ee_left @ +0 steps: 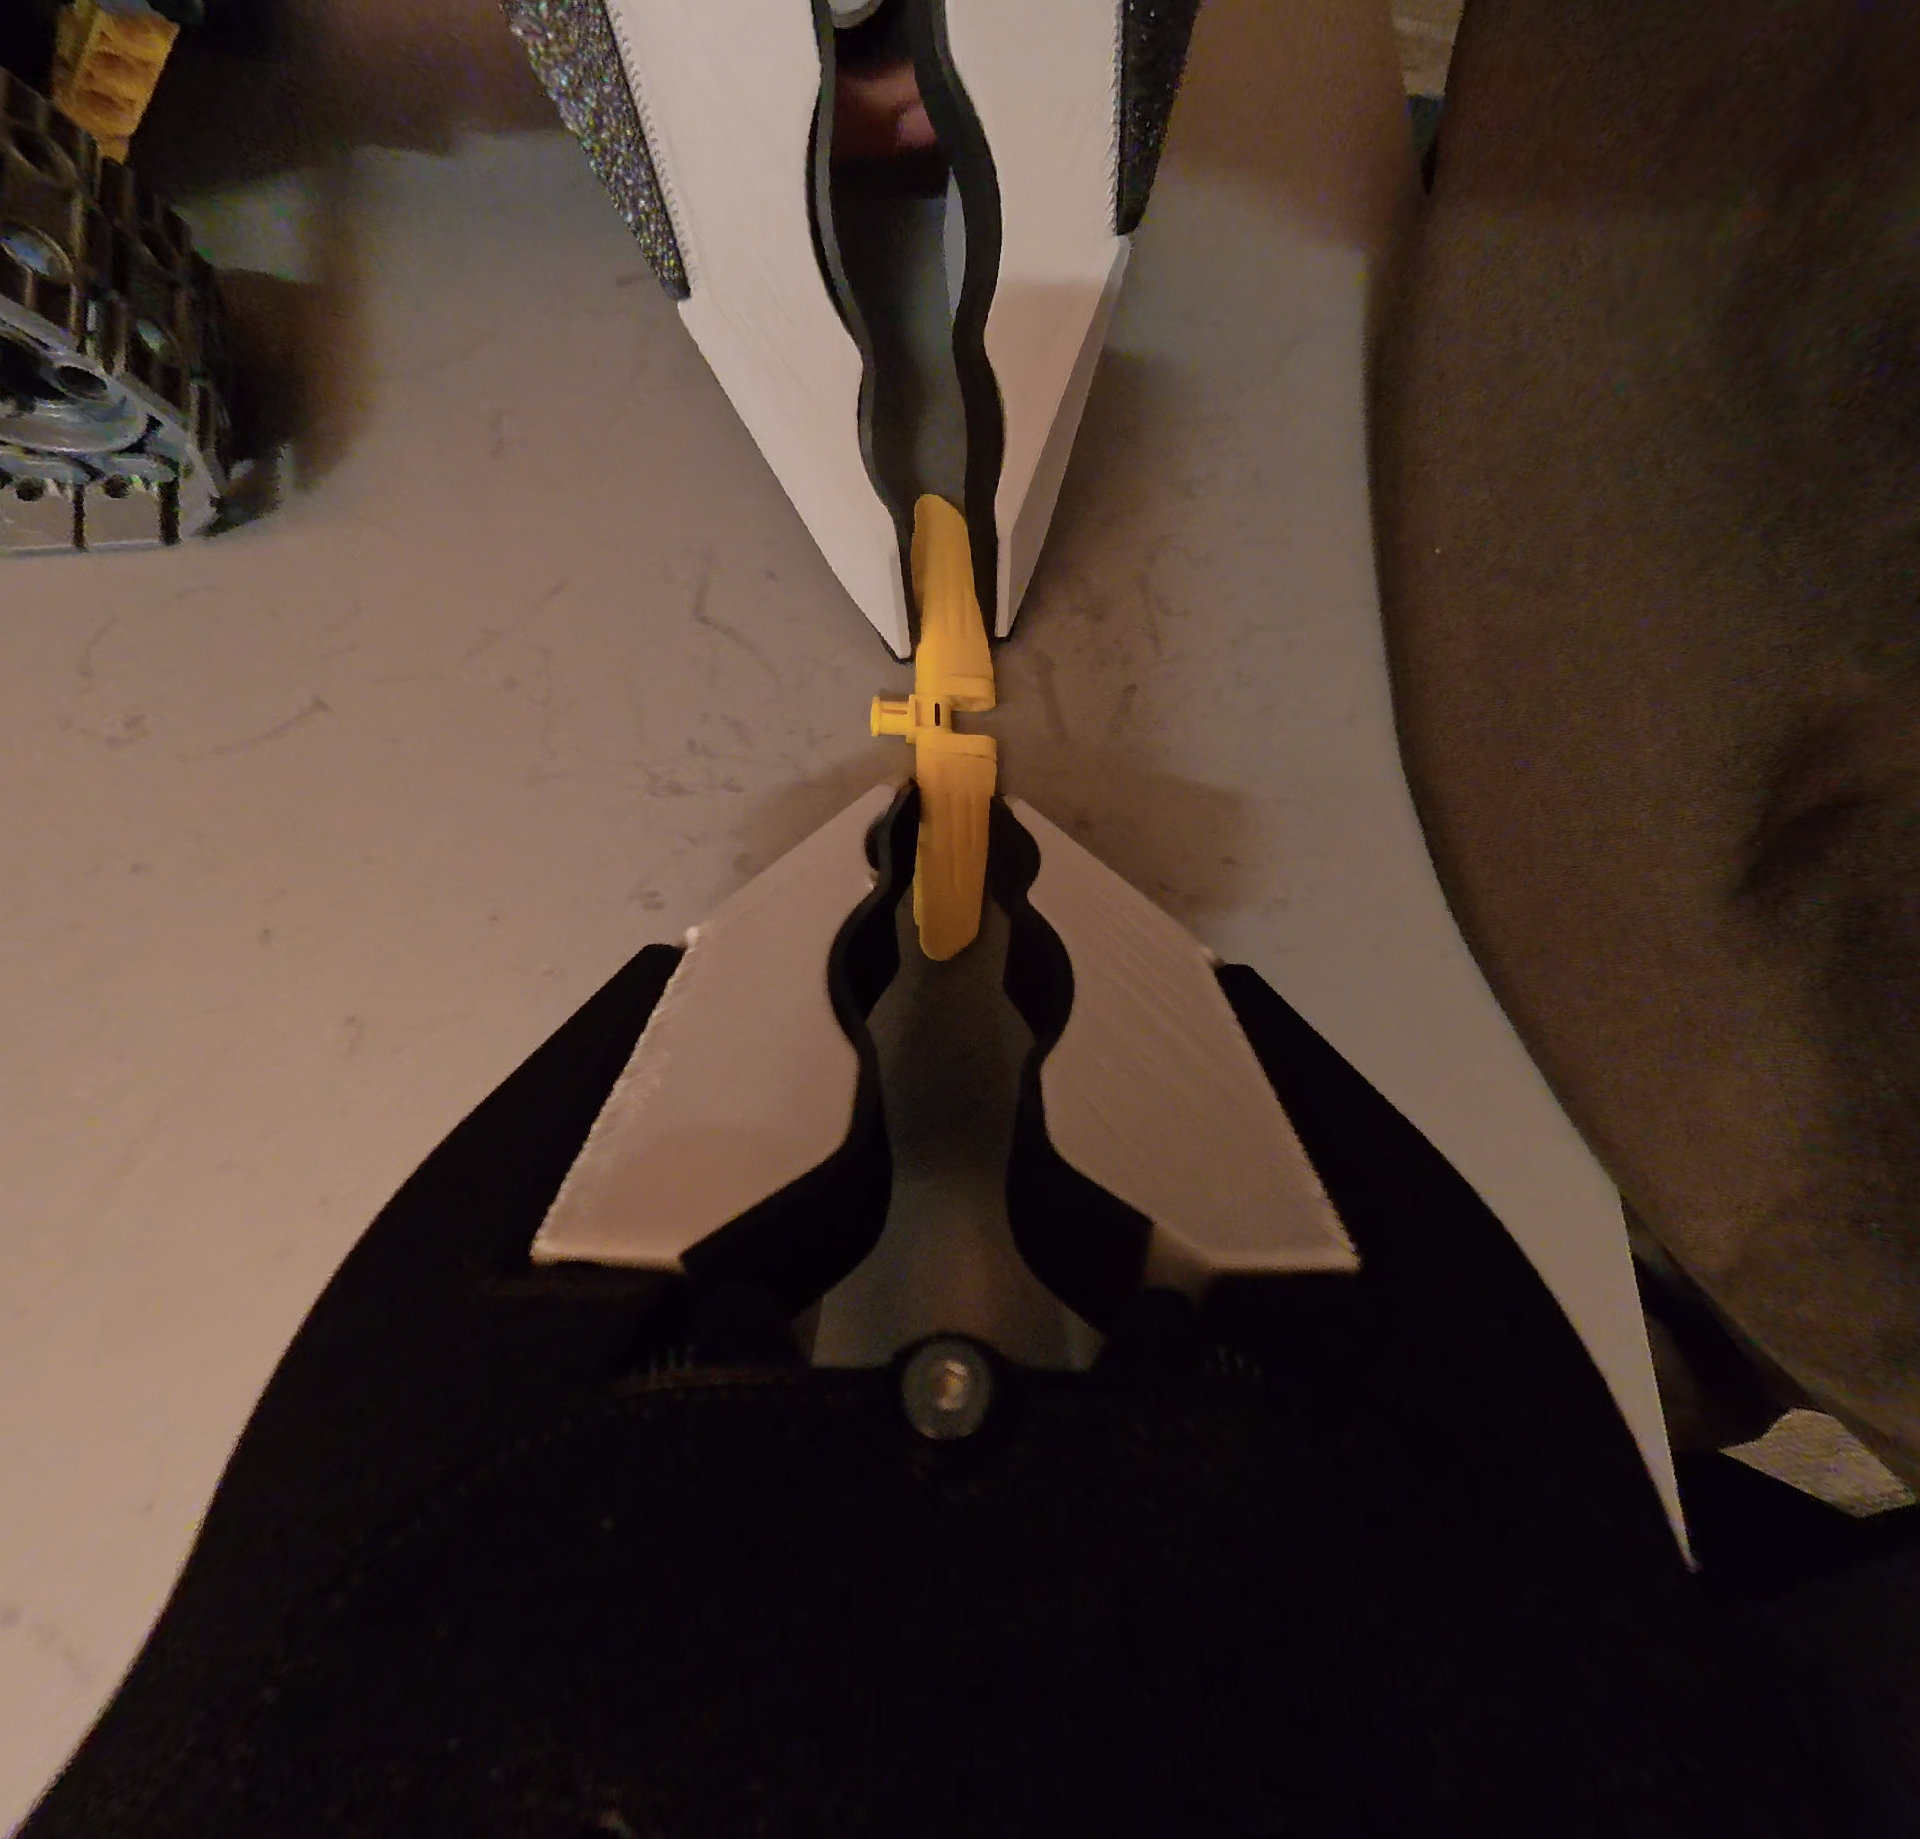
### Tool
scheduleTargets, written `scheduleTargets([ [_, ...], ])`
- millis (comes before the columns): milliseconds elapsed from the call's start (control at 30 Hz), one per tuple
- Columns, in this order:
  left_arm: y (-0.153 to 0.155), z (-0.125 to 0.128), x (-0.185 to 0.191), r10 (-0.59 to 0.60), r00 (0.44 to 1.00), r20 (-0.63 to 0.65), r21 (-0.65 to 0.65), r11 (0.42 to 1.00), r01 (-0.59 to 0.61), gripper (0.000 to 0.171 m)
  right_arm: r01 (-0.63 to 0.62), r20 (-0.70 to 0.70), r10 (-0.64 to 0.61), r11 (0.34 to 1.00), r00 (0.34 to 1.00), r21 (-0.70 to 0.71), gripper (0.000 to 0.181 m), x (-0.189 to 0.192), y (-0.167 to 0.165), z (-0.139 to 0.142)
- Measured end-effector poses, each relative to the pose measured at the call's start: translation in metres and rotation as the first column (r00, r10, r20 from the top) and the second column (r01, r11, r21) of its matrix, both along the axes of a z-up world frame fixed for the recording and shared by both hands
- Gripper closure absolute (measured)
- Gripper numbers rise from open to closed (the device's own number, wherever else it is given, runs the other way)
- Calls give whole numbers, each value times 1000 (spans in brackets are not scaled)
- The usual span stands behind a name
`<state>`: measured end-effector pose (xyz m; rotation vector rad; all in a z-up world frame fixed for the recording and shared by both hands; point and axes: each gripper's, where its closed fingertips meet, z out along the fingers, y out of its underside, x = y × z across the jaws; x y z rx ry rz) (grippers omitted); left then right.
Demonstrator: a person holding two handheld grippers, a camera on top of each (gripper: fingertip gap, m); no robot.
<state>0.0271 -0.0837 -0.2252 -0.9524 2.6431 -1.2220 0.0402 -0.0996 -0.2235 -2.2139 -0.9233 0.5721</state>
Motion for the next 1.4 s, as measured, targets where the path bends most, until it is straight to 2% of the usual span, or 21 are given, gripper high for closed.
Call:
scheduleTargets([
  [200,0,0,0,-2,1000,5,3,1000,2,162,19,-25,-19,1000,1000,-19,169,0,1,0],
  [367,0,-1,1,6,999,50,37,999,-8,161,65,38,-67,997,997,49,167,4,-1,0],
  [433,0,-1,1,12,998,61,44,999,-14,161,71,64,-76,994,995,79,158,3,-5,0],
  [500,0,-1,1,13,999,47,34,999,-14,161,83,72,-90,992,993,93,156,3,-6,0],
  [700,0,-1,0,14,1000,21,15,1000,-14,160,92,114,-112,982,987,163,169,9,-5,2],
  [1000,0,-1,0,16,1000,13,9,1000,-16,160,44,197,-95,967,976,250,161,11,-5,4],
  [1300,0,-1,0,15,1000,10,9,1000,-15,160,9,236,-74,965,969,264,169,9,-6,1],
  [1400,0,-1,0,15,1000,15,12,1000,-15,160,41,191,-84,975,978,216,169,9,-6,0],
])
